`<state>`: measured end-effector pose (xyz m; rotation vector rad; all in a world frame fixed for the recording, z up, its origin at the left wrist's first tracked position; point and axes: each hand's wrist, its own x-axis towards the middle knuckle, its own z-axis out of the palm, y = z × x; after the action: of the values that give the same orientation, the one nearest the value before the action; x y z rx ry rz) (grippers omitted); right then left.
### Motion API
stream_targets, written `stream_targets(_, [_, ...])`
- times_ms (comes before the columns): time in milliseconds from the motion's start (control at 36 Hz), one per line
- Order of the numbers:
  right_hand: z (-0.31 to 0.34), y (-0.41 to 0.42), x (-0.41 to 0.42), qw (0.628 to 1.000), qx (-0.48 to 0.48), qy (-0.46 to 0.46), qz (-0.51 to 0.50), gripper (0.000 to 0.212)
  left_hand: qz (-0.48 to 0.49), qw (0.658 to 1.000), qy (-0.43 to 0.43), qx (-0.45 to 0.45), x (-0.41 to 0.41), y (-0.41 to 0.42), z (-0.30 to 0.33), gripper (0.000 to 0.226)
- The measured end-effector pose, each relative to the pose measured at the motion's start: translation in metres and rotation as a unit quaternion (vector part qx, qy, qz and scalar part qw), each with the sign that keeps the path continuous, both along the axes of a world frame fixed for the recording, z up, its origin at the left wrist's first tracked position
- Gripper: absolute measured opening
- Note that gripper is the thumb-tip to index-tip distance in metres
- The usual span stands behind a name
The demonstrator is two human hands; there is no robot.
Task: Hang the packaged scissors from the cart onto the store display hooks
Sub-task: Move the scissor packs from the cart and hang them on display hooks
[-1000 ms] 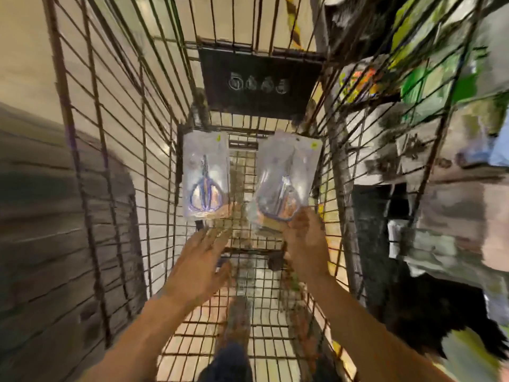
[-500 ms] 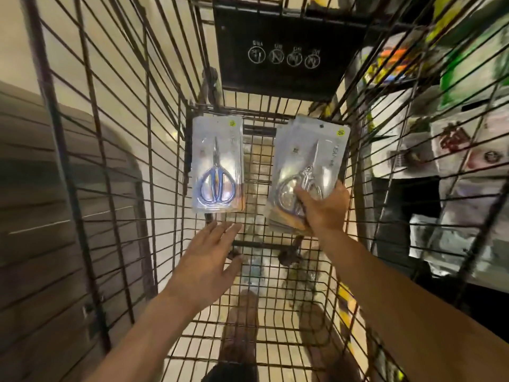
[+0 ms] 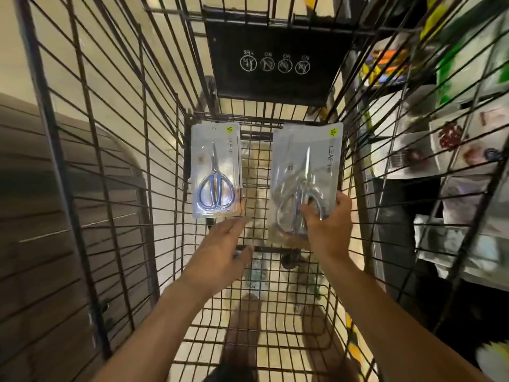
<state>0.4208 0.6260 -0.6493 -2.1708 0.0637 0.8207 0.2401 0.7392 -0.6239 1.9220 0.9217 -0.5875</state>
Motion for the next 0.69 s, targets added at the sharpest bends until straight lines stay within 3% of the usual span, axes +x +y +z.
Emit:
stream_targets(111, [0.017, -0.012, -0.014, 0.996, 0.050, 0.073, 0.017, 0.060, 0.136, 0.987, -0.044, -0.071, 0.005, 0.002, 0.006, 0.065])
stream_targets(250, [0.037, -0.030, -0.037, 0.977, 0.082, 0.185, 0.068, 0.061, 0.353, 0.900, -0.127, -0.222, 0.012, -0.002, 0.018, 0.072])
stream_targets(389, [0.046, -0.033, -0.054, 0.961, 0.117, 0.238, 0.075, 0.060, 0.378, 0.863, -0.168, -0.291, 0.002, -0.006, 0.018, 0.106])
stream_targets(500, [0.045, -0.031, -0.051, 0.950, 0.120, 0.271, 0.098, 0.051, 0.400, 0.853, -0.179, -0.284, -0.003, -0.008, 0.024, 0.108])
stream_targets(583, [0.044, -0.022, -0.041, 0.964, 0.096, 0.217, 0.122, 0.052, 0.416, 0.856, -0.186, -0.243, -0.007, -0.007, 0.026, 0.101])
stream_targets(694, [0.027, -0.005, -0.017, 0.994, 0.051, 0.090, 0.030, 0.068, 0.439, 0.852, -0.185, -0.217, -0.014, -0.002, 0.027, 0.093])
